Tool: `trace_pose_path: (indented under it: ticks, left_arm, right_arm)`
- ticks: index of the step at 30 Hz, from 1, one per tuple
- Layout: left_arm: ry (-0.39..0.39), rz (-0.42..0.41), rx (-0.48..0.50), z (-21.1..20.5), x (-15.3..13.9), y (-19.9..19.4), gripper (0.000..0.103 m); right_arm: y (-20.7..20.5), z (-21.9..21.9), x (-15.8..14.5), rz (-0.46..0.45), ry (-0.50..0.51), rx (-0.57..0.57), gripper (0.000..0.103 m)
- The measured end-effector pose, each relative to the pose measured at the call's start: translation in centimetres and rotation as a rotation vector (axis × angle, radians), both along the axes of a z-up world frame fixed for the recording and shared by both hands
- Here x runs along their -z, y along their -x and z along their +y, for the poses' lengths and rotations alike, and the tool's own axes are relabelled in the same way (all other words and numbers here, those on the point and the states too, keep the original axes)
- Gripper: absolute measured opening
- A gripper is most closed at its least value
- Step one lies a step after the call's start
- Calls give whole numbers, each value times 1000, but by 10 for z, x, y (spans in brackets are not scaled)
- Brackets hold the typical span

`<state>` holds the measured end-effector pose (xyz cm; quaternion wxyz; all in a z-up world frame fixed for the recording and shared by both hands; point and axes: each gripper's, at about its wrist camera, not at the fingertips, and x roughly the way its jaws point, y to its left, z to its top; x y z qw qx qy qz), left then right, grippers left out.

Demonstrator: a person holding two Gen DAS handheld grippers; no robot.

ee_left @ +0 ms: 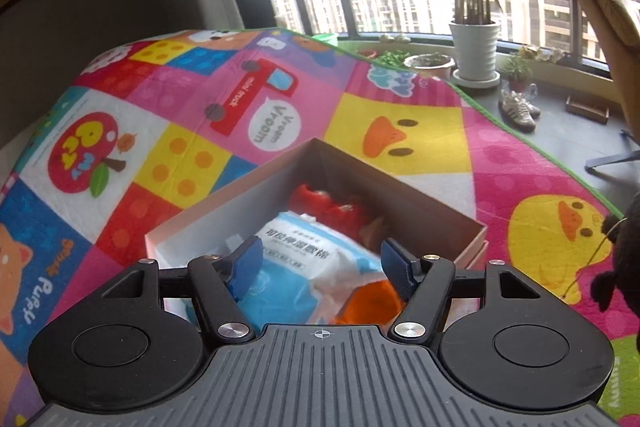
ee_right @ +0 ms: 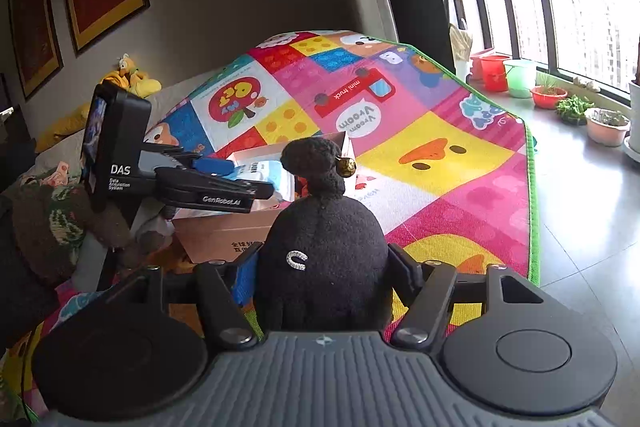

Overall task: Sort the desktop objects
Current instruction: 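Lower the wipes pack into the box with the left tool while the right tool carries the black cat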

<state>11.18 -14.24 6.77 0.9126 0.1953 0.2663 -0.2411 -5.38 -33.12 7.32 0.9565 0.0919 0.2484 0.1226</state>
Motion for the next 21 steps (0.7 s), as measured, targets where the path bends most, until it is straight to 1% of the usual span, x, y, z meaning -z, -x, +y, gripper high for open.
trace_pose_path:
  ticks: [2,3,5,7,8,10,11,13,15,16,17,18,19,21]
  left_arm:
    - [11,18,50,-4,-2,5,70]
    - [-4,7,50,-5,-1,7,70]
    - [-74,-32,14,-4,4,6,71]
    - [-123,-25,-47,3,11,-7,71]
    - [-128,-14,-71,7,14,-13,73]
    - [-130,-18,-119,17,15,-24,77]
    - [-129,-21,-139,20,15,-29,77]
    - [-102,-1,-165,25,14,-36,78]
    - [-73,32,-147,25,14,-34,82]
    - [-74,37,-114,22,15,-27,84]
    - [-77,36,-84,20,17,-21,81]
    - [-68,25,-71,19,17,-15,81]
    - [-59,36,-62,19,16,-12,82]
    - [-32,34,-87,24,14,-9,83]
  right_arm:
    - [2,-4,1,1,-1,11,65]
    - [2,-6,3,6,-4,18,65]
    - [2,-10,7,18,-14,31,65]
    - [1,-12,10,28,-23,34,65]
    - [1,-13,11,28,-28,31,65]
    - [2,-13,12,27,-37,25,65]
    - [1,-12,12,27,-40,23,65]
    - [0,-12,12,30,-40,22,65]
    - [-1,-11,11,31,-31,23,65]
    - [-1,-9,9,27,-22,23,65]
    - [-1,-8,7,22,-12,24,65]
    - [-2,-7,4,18,-4,26,65]
    - [-4,-5,1,15,7,28,65]
    - [-10,0,-9,5,28,27,65]
